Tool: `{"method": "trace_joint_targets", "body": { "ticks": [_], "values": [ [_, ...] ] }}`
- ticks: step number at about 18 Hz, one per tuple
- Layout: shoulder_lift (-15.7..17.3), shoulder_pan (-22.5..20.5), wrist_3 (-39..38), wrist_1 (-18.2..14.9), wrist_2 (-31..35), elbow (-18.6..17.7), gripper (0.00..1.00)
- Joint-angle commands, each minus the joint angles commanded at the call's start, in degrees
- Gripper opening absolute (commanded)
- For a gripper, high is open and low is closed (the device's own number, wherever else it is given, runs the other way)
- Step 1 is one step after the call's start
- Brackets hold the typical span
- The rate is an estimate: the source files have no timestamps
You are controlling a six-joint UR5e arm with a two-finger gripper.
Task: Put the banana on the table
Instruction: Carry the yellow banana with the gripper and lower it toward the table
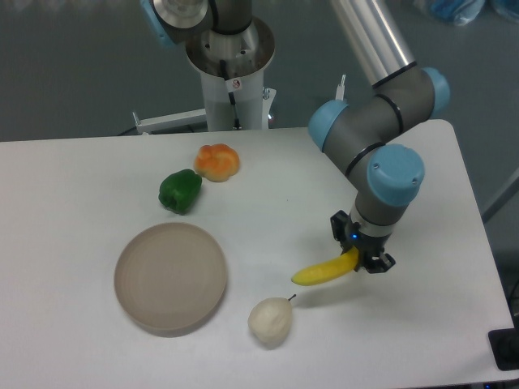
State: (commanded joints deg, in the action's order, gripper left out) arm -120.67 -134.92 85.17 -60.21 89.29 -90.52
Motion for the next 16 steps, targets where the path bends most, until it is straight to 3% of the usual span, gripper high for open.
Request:
{"method": "trace_joint_targets", "body": {
  "ticks": [5, 9, 10, 12, 13, 14, 16],
  "values": [
    [0.2, 1.9, -0.8, 0.0, 0.2, -2.9, 0.01],
    [-0.2, 2.0, -0.5, 0.0, 0.1, -3.3, 0.12],
    [-0.3, 2.0, -0.2, 0.0, 0.1, -3.3, 0.2],
    [-0.3, 1.9, 0.1, 0.0, 0.1, -3.1, 0.52],
    [-0.2, 1.9, -0.2, 0.1, 0.1, -3.1, 0.87],
    [-0.1, 1.9, -0.3, 0.1, 0.2, -3.1, 0.98],
    [0.2, 1.9, -0.6, 0.1, 0.2, -3.0, 1.0]
  ]
}}
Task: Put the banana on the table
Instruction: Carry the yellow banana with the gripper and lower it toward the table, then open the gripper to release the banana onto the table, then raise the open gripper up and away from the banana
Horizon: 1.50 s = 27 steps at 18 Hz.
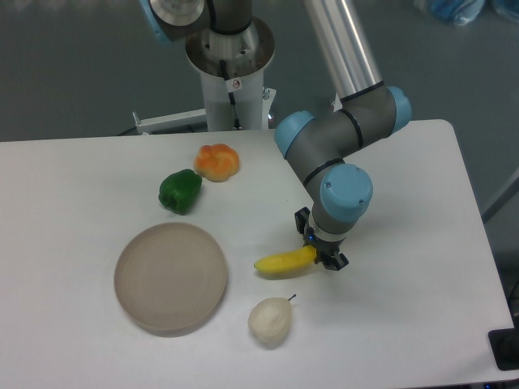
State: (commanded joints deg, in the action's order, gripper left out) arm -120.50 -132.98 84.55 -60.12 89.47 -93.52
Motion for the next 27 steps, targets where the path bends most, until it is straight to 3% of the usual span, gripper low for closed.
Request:
{"method": "trace_joint_targets", "body": {
  "ticks": [6, 10, 13, 17, 27],
  "values": [
    [3.0, -1.2, 0.6, -0.9, 0.1, 3.7, 1.0],
    [2.8, -1.4, -0.3, -1.3, -0.3, 7.2, 1.0],
    [2.9, -2.4, -0.2, -4.7, -0.4, 10.0, 1.0],
    [0.7, -3.3, -0.2, -9.0, -1.4, 17.0, 1.0],
    [0.1, -3.2, -0.2, -8.6, -1.3, 16.7, 1.0]
  ]
}}
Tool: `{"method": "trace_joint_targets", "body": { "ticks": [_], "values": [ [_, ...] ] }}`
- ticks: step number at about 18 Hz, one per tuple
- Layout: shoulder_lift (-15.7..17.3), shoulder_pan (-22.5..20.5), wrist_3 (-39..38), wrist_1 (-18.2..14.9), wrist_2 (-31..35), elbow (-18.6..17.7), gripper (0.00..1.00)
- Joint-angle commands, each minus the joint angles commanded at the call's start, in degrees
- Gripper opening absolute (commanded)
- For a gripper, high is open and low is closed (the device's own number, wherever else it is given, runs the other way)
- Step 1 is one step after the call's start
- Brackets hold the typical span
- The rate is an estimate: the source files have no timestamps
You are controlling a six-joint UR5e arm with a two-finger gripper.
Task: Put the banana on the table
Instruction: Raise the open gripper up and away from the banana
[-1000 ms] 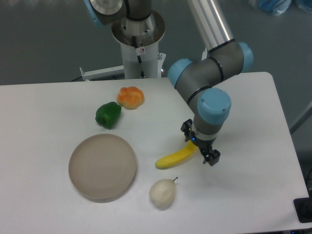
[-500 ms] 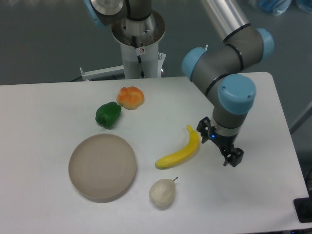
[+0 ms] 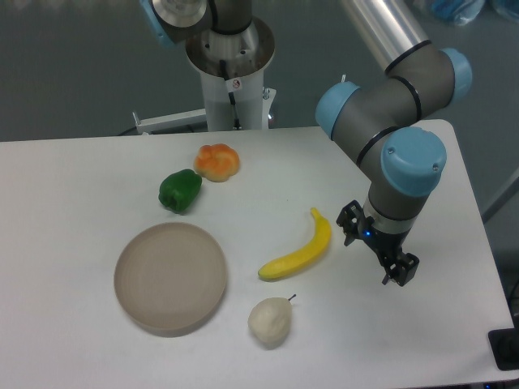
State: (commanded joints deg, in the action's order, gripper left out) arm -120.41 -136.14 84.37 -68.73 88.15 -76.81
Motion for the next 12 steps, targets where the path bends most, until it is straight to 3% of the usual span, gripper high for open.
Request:
{"method": "trace_joint_targets", "body": {
  "ticks": [12],
  "values": [
    [0.0, 0.1, 0.1, -1.3, 1.4, -0.4, 1.0]
  ]
}}
